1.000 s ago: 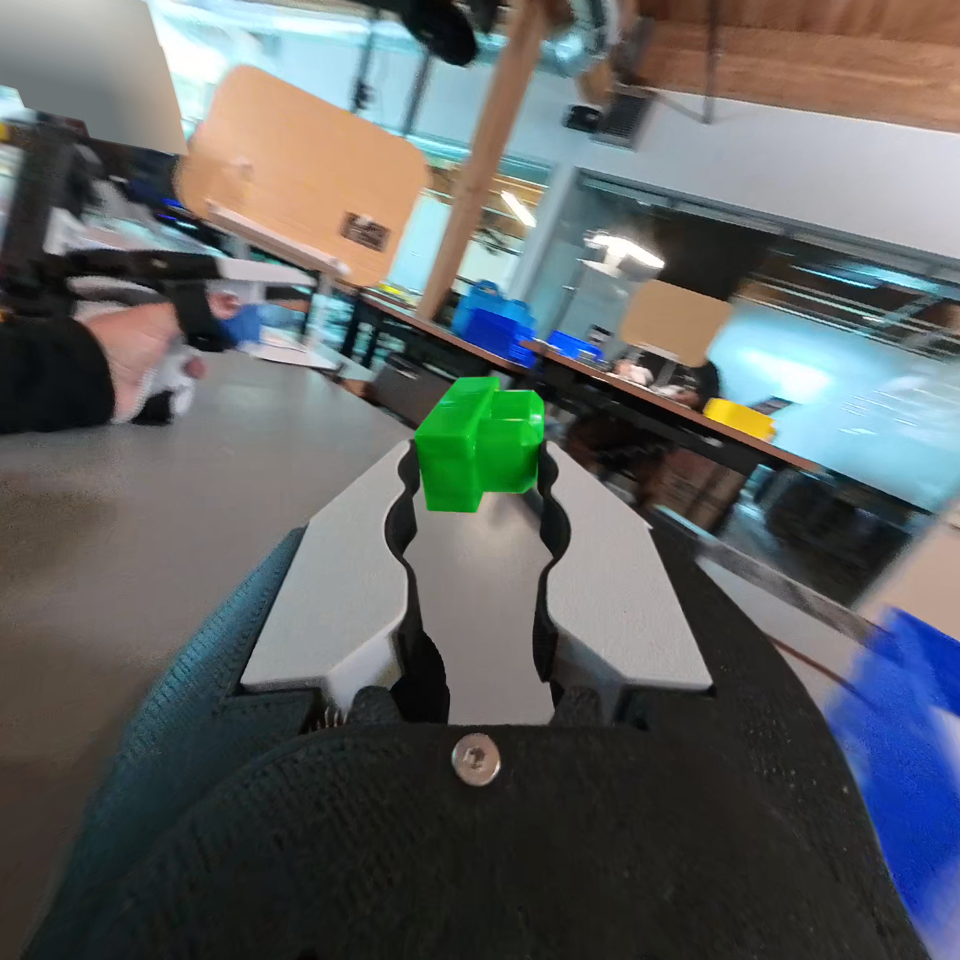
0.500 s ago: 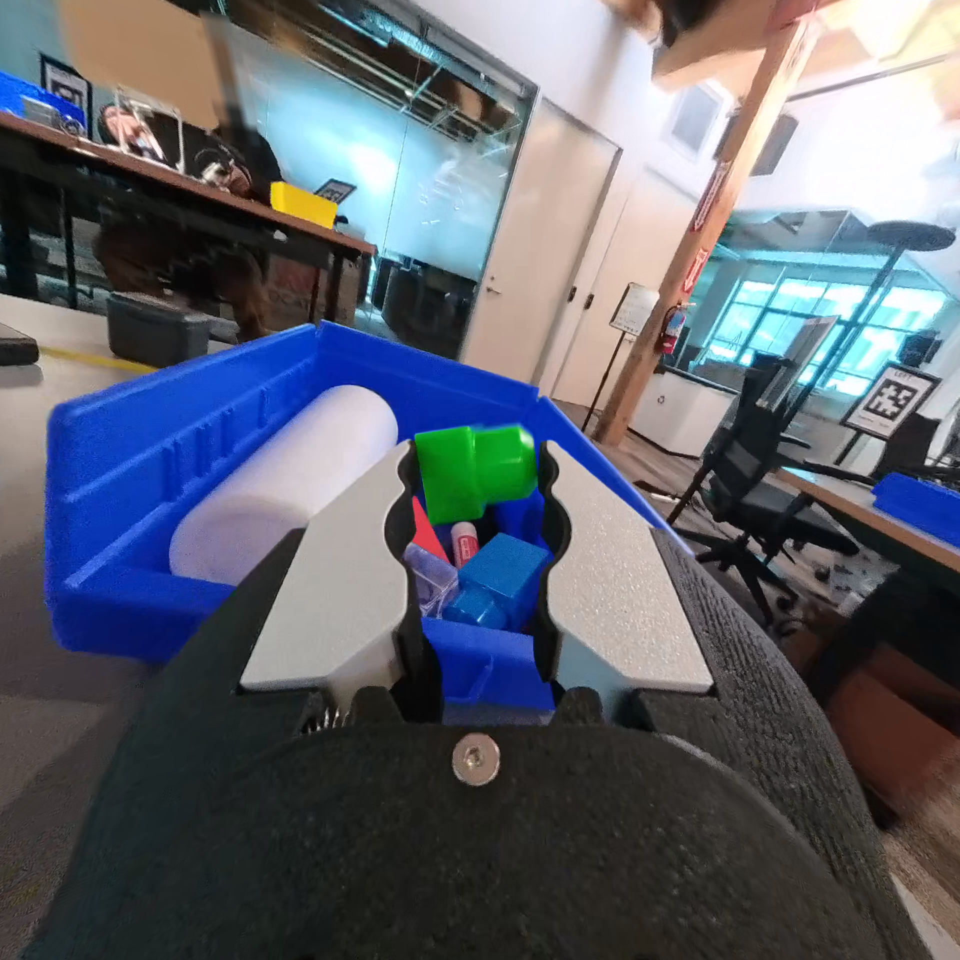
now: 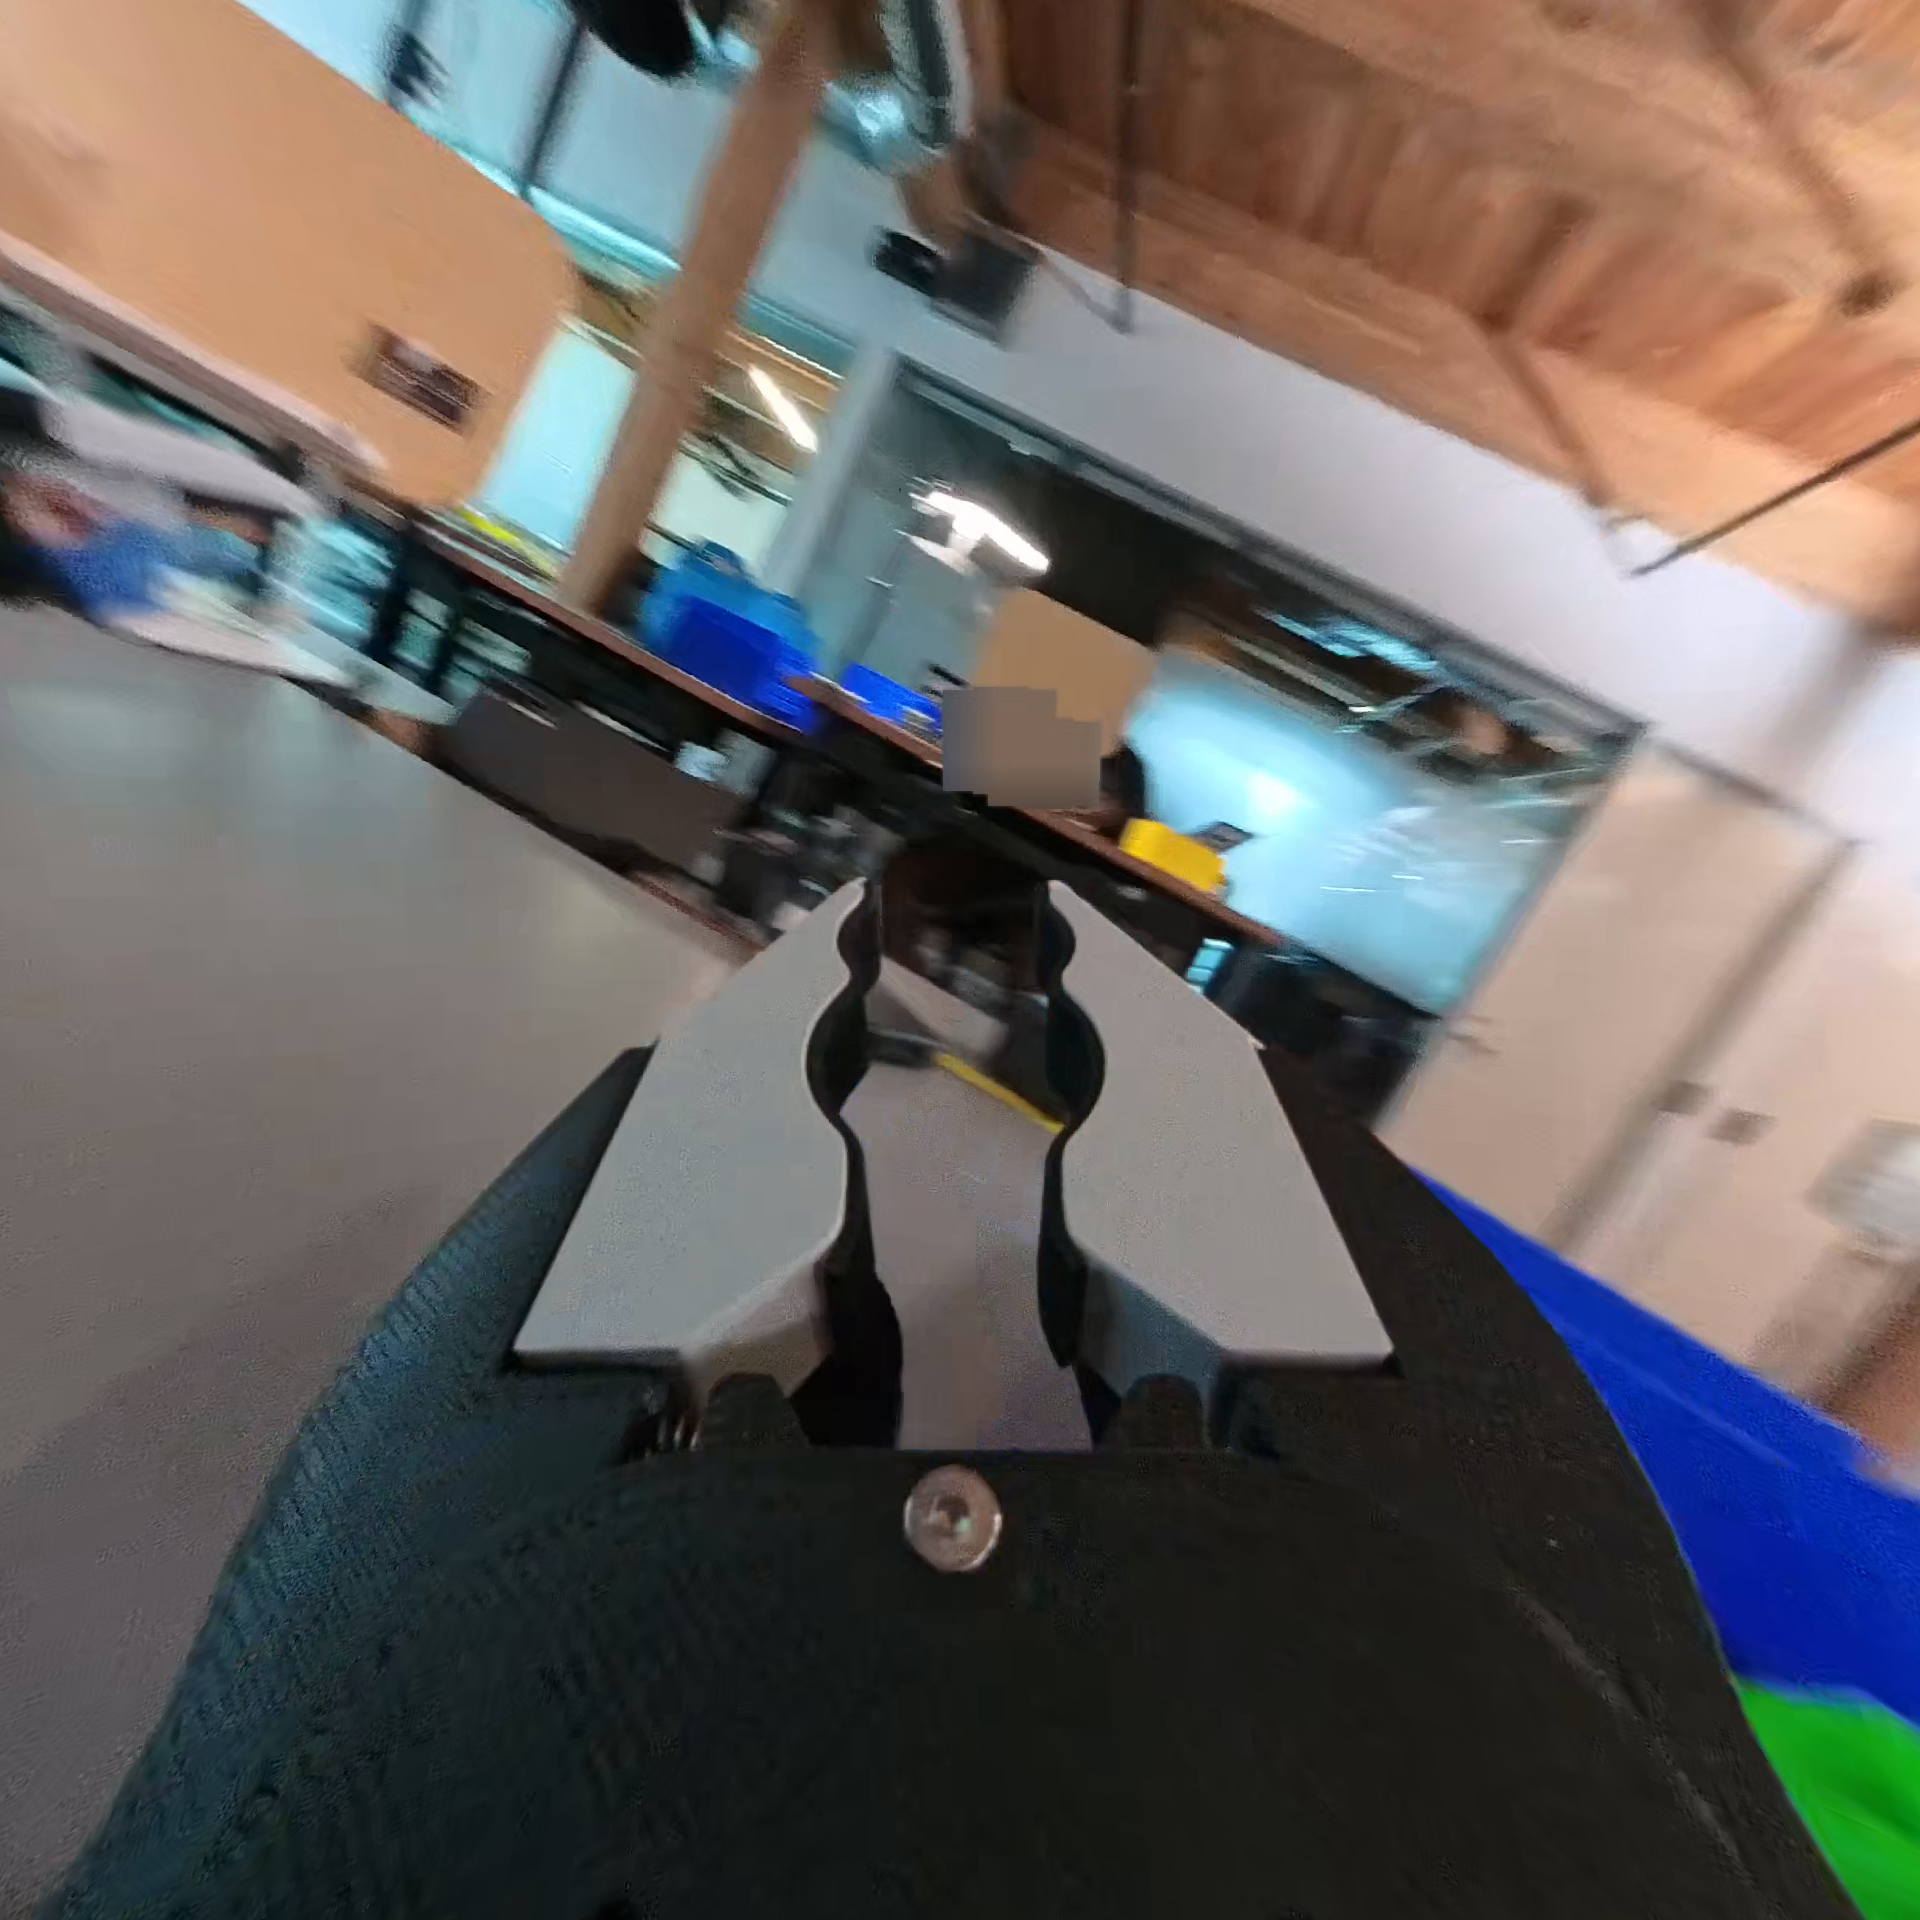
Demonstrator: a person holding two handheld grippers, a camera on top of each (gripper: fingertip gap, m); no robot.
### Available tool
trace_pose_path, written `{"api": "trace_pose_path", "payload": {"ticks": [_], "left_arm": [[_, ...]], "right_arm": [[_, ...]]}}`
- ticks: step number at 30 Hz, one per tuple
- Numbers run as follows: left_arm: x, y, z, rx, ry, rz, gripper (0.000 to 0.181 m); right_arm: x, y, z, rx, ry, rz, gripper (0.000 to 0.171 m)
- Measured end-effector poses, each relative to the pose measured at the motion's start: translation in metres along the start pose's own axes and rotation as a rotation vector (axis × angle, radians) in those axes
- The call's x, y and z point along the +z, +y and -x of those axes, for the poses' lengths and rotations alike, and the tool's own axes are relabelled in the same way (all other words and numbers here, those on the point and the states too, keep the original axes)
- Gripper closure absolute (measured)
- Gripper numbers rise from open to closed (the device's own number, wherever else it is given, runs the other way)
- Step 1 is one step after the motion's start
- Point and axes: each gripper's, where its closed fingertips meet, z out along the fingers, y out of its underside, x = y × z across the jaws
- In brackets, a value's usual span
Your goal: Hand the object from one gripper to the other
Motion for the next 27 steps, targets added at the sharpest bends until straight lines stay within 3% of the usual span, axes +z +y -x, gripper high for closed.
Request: {"api": "trace_pose_path", "payload": {"ticks": [4, 8, 16, 19, 27], "left_arm": [[0.003, 0.004, -0.006, 0.082, -0.012, 0.034, 0.142], [0.002, 0.006, -0.004, 0.133, -0.041, 0.056, 0.145], [0.0, 0.001, 0.002, 0.191, -0.09, 0.047, 0.149], [0.004, 0.008, -0.001, 0.226, -0.082, 0.084, 0.149], [0.003, 0.013, -0.004, 0.303, -0.084, 0.16, 0.152]], "right_arm": [[0.053, -0.022, 0.089, 0.187, -0.202, -0.073, 0.144], [0.116, -0.031, 0.147, 0.172, -0.283, -0.125, 0.147], [0.229, -0.001, 0.174, 0.218, -0.273, -0.101, 0.149], [0.244, 0.008, 0.172, 0.259, -0.283, -0.082, 0.15], [0.24, 0.005, 0.179, 0.283, -0.337, -0.099, 0.152]]}}
